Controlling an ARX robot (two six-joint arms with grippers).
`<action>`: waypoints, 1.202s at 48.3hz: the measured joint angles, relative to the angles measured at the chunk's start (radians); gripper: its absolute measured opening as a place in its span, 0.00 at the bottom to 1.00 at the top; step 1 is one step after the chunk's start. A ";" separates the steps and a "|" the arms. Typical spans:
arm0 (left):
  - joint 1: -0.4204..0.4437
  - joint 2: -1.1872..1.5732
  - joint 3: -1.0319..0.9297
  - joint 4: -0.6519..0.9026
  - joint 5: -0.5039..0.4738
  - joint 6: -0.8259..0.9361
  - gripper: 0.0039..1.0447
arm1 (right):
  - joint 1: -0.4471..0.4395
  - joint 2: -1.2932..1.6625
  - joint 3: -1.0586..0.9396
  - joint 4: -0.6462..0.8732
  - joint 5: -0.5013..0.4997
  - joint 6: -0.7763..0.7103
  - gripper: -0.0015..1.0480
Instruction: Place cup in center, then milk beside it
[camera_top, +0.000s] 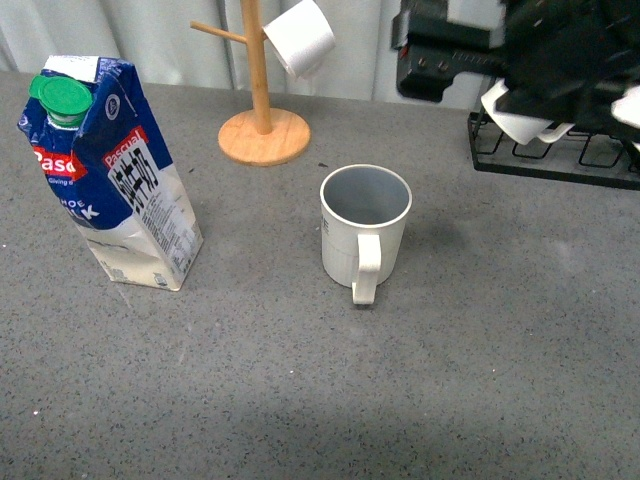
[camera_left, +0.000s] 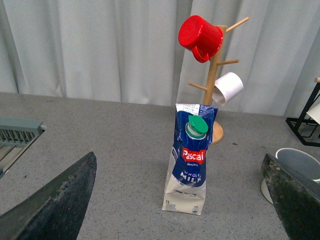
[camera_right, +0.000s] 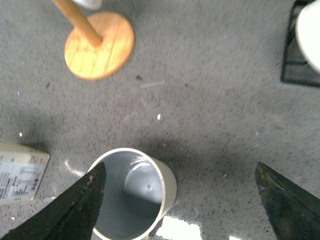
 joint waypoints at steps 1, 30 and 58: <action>0.000 0.000 0.000 0.000 0.000 0.000 0.94 | -0.004 -0.022 -0.016 0.015 0.003 -0.001 0.89; 0.000 0.000 0.000 0.000 0.000 0.000 0.94 | -0.178 -0.418 -0.782 1.039 0.155 -0.276 0.01; 0.000 0.000 0.000 0.000 0.000 0.000 0.94 | -0.336 -0.864 -1.019 0.832 0.004 -0.277 0.01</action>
